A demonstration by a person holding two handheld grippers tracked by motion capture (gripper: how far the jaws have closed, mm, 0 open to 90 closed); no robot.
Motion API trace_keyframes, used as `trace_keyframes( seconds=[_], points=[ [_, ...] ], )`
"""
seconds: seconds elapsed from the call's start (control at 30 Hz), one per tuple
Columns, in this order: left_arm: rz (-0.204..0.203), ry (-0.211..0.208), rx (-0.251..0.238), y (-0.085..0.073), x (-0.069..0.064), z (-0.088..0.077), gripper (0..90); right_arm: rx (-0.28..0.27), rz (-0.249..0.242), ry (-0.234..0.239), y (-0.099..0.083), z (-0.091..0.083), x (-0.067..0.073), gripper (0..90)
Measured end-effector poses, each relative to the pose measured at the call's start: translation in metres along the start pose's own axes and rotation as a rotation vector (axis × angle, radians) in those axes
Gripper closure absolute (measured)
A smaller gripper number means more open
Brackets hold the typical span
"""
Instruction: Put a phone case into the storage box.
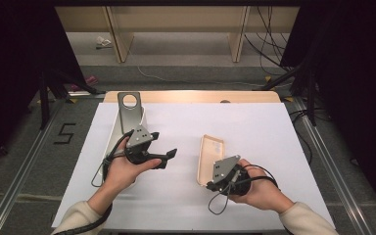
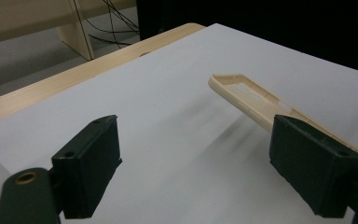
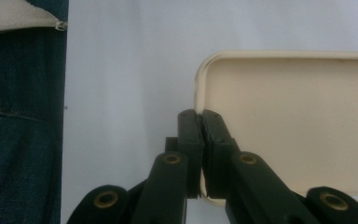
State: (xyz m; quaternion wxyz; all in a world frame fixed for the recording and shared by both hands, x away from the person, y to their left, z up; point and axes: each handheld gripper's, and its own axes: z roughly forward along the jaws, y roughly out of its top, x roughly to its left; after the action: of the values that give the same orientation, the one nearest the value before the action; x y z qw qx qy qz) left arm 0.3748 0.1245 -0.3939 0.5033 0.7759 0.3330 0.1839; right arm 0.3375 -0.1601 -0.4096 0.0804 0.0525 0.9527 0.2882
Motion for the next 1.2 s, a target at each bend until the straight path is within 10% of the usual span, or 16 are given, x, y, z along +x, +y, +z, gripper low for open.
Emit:
trace_keyframes(
  seconds=[1.2],
  points=[
    [-0.01,-0.067,0.09,0.029,-0.024,0.059,21.5,-0.018,-0.02,-0.007,0.007,-0.004,0.009,88.0]
  ],
)
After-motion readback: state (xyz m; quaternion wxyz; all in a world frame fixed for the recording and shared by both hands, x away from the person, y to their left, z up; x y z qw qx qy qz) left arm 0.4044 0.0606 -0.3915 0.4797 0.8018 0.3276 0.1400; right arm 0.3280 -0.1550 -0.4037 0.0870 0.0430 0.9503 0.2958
